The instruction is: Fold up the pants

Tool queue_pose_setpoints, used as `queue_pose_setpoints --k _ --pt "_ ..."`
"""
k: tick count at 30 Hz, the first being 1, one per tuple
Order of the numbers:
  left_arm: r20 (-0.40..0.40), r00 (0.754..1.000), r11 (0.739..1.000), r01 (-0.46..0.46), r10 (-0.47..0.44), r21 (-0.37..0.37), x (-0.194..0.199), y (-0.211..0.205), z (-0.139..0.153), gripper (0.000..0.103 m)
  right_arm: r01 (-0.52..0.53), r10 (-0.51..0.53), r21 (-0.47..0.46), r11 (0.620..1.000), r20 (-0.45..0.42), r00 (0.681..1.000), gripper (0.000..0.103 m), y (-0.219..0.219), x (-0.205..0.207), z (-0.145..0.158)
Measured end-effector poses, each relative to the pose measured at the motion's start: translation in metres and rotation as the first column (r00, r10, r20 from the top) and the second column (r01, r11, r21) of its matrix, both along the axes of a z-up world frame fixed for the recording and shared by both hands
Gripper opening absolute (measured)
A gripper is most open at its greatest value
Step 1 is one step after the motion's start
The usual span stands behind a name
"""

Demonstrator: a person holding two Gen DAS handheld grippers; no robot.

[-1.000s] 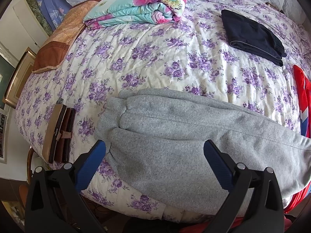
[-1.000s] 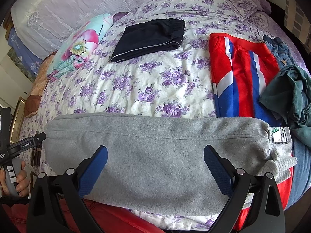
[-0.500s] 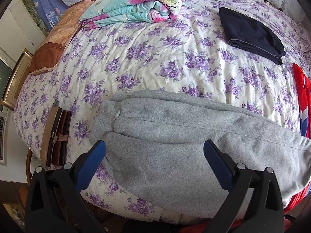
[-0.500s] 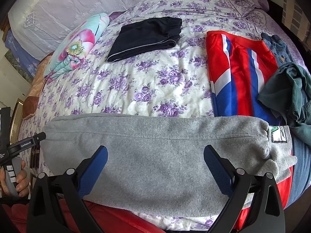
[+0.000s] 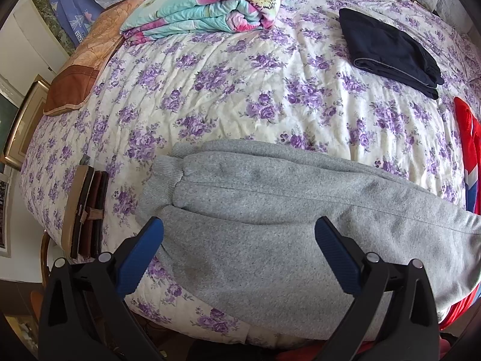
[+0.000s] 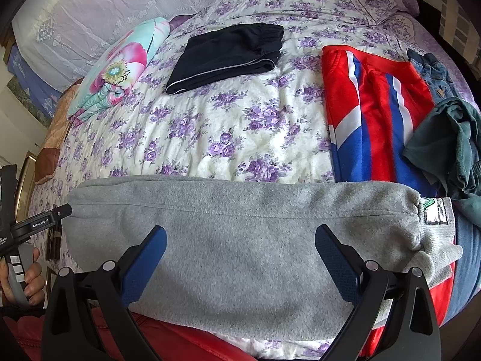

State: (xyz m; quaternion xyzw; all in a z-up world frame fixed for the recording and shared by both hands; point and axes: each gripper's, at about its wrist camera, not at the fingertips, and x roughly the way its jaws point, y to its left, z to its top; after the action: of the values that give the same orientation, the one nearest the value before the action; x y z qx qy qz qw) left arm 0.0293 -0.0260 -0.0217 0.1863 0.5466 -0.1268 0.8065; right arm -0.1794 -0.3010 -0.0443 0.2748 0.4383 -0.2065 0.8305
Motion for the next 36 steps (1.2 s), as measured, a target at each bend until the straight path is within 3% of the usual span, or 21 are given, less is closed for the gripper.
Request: queue_pose_setpoints --k 16,19,22,24,28,33,36 --pt "-0.052 0.999 1.0 -0.01 0.01 0.003 0.008 -0.003 -0.007 0.098 -0.006 0.006 0.011 1.0 -0.004 1.0 0.099 -0.003 0.008 -0.004" --pt "-0.138 0.99 0.999 -0.034 0.03 -0.032 0.018 0.009 -0.02 0.098 -0.036 0.035 0.011 0.999 0.02 0.999 0.099 -0.01 0.016 -0.005" --pt "-0.329 0.941 0.984 -0.124 0.075 -0.131 0.034 0.034 -0.044 0.098 -0.101 0.1 0.013 0.995 0.049 0.994 0.099 -0.026 0.03 -0.01" --pt "-0.397 0.91 0.967 -0.195 0.116 -0.166 0.04 0.054 -0.057 0.098 -0.176 0.176 0.007 0.984 0.03 0.984 0.099 -0.036 0.046 -0.014" --pt "-0.4 0.903 0.965 -0.225 0.155 -0.134 0.043 0.074 -0.062 0.098 -0.365 0.363 -0.032 0.93 -0.055 0.93 0.099 -0.041 0.078 -0.03" --pt "-0.447 0.88 0.951 -0.26 0.162 -0.168 0.048 0.086 -0.063 0.098 -0.563 0.558 -0.025 0.826 -0.101 0.824 0.099 -0.028 0.12 -0.05" --pt "-0.426 0.887 0.949 -0.27 0.178 -0.165 0.051 0.084 -0.052 0.098 -0.637 0.634 0.018 0.771 -0.121 0.764 0.099 -0.017 0.144 -0.067"
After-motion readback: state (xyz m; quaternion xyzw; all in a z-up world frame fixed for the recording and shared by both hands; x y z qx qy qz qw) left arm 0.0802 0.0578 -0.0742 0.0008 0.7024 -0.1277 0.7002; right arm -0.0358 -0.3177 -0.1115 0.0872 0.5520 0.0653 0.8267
